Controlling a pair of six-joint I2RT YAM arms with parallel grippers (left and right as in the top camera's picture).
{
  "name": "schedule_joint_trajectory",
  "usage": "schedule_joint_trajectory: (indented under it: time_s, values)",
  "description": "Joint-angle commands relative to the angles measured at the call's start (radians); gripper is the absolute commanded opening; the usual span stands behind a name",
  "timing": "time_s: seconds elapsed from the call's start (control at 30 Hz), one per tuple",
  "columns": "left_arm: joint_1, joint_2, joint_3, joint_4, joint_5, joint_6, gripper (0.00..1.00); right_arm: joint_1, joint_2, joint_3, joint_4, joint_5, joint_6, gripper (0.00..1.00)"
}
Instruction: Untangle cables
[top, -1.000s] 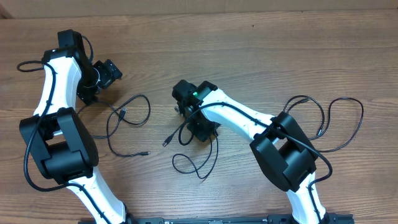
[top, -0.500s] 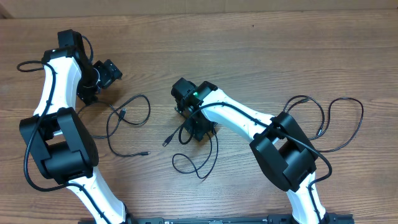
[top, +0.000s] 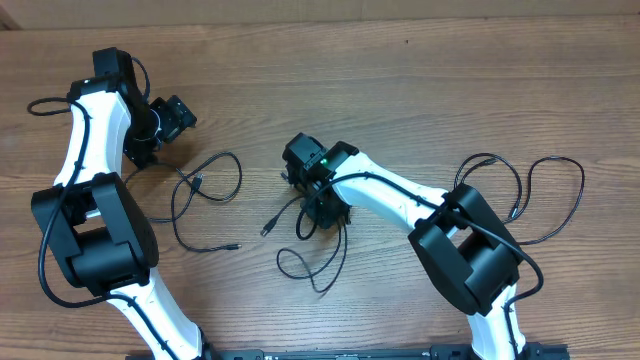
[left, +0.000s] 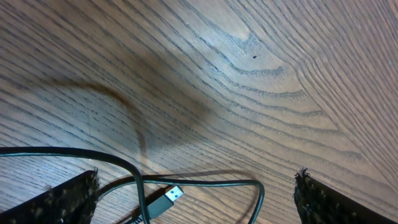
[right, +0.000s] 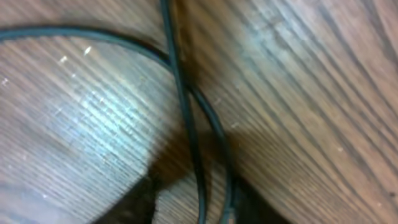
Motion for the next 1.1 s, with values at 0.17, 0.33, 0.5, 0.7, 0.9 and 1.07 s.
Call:
schedule_joint_trajectory:
  time_s: [0.17,0.33,0.5,0.7,0.9,1.07]
  values:
    - [-0.002,-0.016,0.014,-0.002,-0.011,-0.014,0.99,-0.004,0.060,-0.072,-0.007,0.055,0.041,0.20]
    - [-0.002,-0.016,0.014,-0.002,-0.011,-0.014,1.00,-0.004,0.060,-0.072,-0.007,0.055,0.041,0.04]
    - [-0.002,-0.016,0.014,-0.002,-0.011,-0.014,0.99,-0.004,0.060,-0.072,-0.006,0.055,0.041,0.04]
    - [-0.002,-0.016,0.014,-0.002,-0.011,-0.014,0.99,-0.004,0.060,-0.072,-0.006,0.055,0.037,0.04]
    - [-0.002,-0.016,0.014,-0.002,-0.011,-0.014,1.00,-0.004,0.060,-0.072,-0.006,0.055,0.038,0.04]
    - [-0.002,-0.016,0.014,-0.002,-0.011,-0.014,0.99,-0.004,0.059,-0.071,-0.009,0.055,0.037,0.04]
